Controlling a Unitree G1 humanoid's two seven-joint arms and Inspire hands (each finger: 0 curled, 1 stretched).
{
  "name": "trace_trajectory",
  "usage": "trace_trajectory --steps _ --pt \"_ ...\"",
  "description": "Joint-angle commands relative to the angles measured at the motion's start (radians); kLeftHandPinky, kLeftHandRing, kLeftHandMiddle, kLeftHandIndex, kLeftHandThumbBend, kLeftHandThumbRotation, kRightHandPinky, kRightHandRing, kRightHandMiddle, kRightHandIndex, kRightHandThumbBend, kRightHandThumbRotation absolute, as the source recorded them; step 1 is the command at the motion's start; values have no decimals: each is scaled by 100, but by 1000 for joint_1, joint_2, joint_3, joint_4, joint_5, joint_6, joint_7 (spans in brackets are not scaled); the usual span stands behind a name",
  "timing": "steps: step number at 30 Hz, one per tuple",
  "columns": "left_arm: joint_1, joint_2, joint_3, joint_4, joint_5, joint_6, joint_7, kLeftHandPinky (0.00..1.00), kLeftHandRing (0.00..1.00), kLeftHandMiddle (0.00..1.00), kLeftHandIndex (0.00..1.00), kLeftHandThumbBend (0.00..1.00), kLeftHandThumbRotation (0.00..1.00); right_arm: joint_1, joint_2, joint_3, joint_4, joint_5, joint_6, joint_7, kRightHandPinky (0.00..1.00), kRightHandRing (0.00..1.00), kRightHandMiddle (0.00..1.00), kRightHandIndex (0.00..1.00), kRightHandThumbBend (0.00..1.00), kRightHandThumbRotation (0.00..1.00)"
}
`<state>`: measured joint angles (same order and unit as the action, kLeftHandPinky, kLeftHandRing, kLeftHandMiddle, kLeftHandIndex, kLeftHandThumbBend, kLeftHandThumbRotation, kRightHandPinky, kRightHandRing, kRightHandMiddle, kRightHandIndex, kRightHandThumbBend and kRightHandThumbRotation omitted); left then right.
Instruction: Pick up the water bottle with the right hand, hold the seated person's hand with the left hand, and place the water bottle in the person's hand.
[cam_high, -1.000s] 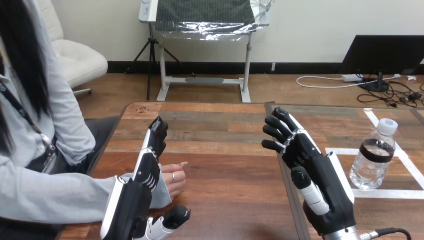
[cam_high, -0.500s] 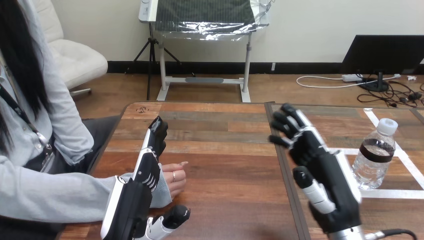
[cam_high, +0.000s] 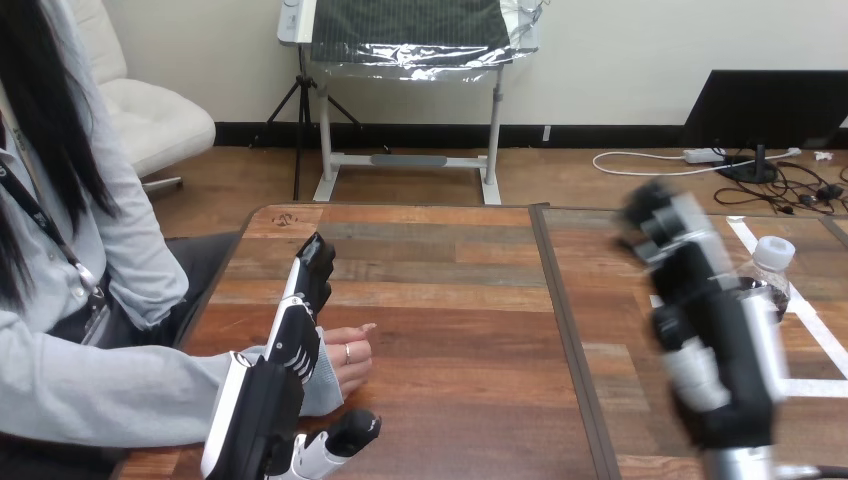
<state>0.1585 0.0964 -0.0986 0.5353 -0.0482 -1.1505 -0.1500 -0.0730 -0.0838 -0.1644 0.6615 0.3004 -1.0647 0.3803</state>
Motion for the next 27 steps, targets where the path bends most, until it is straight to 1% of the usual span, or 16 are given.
trace_trajectory --steps 1,4,6,8,11,13,19,22,27 --pt "-40 -10 12 -45 -8 3 -1 100 100 100 100 100 76 -127 -25 -52 1 37 -60 -18 88 91 91 92 92 71" --pt "-42 -9 13 -40 -7 -2 -1 100 100 100 100 100 76 -146 -30 -70 20 53 -78 -19 88 91 90 91 92 70" --pt "-44 -10 17 -37 1 -6 3 100 100 100 100 100 76 -159 -35 -90 37 37 -97 -40 88 91 90 91 92 70" --pt "-44 -11 20 -36 4 -8 5 100 100 100 100 100 76 -165 -36 -99 48 30 -108 -48 87 91 89 91 92 70" --pt "-39 -10 17 -47 1 6 4 100 100 100 100 100 77 -183 -46 -113 67 62 -113 -35 86 91 89 91 94 70" --pt "-40 -10 17 -46 0 5 4 100 100 100 100 100 77 -192 -53 -121 80 74 -117 -29 87 91 90 92 97 67" --pt "-46 -9 16 -37 -7 -2 -1 100 100 100 100 100 77 -221 -67 -162 135 66 -131 -60 86 92 91 93 99 62" --pt "-47 -9 20 -37 1 -1 4 100 100 100 100 100 77 -239 -73 -183 163 57 -146 -83 85 92 91 94 100 61" --pt "-52 -6 18 -33 -7 -4 -2 100 100 100 100 100 77 -260 -92 -209 208 24 -146 -130 86 93 92 95 100 60"
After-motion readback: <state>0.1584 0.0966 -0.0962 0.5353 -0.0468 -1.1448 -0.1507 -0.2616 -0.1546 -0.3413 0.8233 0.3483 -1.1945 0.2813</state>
